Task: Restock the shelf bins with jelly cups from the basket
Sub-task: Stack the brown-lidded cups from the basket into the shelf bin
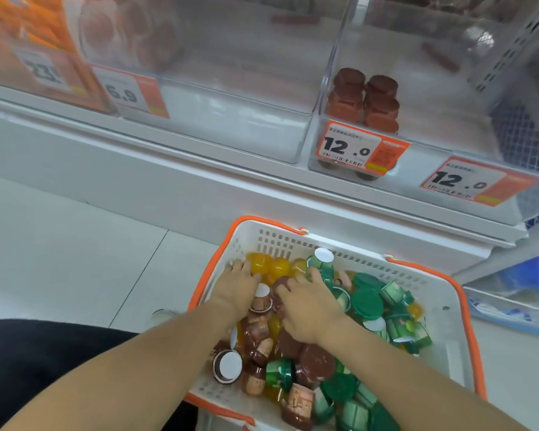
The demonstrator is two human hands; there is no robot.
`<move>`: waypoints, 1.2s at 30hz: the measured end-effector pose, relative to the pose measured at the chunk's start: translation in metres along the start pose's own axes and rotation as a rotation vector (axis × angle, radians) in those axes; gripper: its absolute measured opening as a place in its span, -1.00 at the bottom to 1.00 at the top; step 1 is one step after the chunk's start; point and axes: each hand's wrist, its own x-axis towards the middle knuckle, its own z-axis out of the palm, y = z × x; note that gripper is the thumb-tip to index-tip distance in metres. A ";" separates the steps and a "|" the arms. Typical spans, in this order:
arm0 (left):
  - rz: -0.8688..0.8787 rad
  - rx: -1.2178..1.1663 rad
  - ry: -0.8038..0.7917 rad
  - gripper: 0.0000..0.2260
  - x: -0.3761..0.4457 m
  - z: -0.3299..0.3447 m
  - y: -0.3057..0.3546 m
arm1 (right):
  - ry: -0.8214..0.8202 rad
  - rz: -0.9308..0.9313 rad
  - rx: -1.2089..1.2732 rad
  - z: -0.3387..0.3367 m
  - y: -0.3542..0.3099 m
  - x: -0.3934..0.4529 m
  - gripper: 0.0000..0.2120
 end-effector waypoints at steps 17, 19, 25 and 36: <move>0.006 -0.556 -0.668 -0.80 -0.057 -0.148 -0.047 | 0.274 0.245 0.569 -0.022 0.006 -0.005 -0.56; 0.002 -0.639 -0.711 -0.79 -0.071 -0.174 -0.064 | 0.342 0.233 1.034 -0.054 0.020 -0.012 -0.55; 0.095 -1.276 -0.388 -0.61 -0.101 -0.218 -0.084 | 0.589 -0.017 1.690 -0.139 0.051 -0.046 -0.71; 0.444 -1.763 -0.324 -0.53 -0.099 -0.230 -0.054 | 0.907 0.022 1.592 -0.179 0.066 -0.077 -0.77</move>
